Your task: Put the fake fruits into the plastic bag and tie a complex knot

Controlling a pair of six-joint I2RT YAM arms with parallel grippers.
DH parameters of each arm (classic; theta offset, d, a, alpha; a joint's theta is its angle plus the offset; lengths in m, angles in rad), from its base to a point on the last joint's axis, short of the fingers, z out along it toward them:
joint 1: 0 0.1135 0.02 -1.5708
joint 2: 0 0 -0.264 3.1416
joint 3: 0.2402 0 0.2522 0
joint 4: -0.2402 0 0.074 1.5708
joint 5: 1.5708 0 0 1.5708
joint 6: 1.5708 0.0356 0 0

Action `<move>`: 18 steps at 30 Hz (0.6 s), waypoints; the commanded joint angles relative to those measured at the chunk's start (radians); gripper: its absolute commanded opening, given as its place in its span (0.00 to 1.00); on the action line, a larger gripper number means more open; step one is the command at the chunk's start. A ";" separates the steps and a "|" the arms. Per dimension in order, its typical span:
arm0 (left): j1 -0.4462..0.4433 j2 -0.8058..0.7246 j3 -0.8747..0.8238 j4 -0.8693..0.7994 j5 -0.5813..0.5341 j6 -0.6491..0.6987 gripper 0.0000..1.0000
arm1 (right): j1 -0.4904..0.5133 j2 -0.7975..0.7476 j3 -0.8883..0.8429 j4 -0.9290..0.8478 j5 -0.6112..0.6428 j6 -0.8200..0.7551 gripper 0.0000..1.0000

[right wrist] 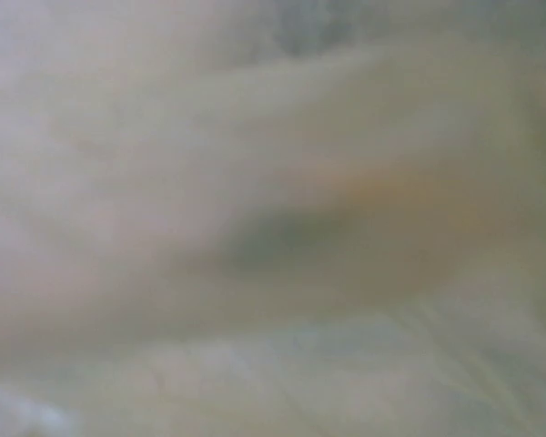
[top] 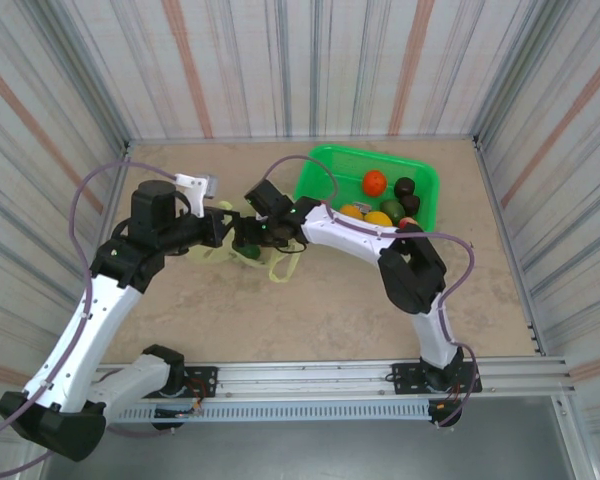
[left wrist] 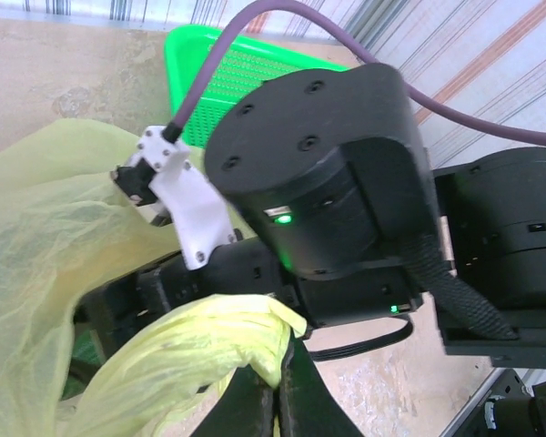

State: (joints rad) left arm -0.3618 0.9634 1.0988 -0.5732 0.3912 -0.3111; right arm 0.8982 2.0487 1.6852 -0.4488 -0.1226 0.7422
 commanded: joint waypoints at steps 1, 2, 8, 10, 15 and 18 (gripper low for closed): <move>0.005 -0.019 -0.014 0.004 -0.012 0.005 0.00 | -0.010 -0.119 -0.057 0.011 0.028 -0.047 0.79; 0.004 -0.021 -0.017 0.002 -0.015 0.007 0.00 | -0.010 -0.140 -0.073 0.014 0.028 -0.052 0.75; 0.004 -0.036 -0.022 -0.004 -0.022 0.007 0.00 | -0.012 -0.245 -0.159 0.022 0.029 -0.062 0.44; 0.005 -0.036 -0.022 -0.006 -0.020 0.006 0.00 | -0.014 -0.288 -0.190 0.030 0.032 -0.076 0.37; 0.004 -0.037 -0.016 -0.013 -0.022 0.004 0.00 | -0.033 -0.425 -0.272 0.074 -0.004 -0.111 0.32; 0.004 -0.035 -0.014 -0.012 -0.010 -0.005 0.00 | -0.071 -0.511 -0.314 0.083 -0.030 -0.119 0.35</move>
State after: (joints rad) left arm -0.3618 0.9474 1.0840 -0.5762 0.3801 -0.3111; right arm 0.8631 1.6283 1.3975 -0.3893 -0.1287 0.6598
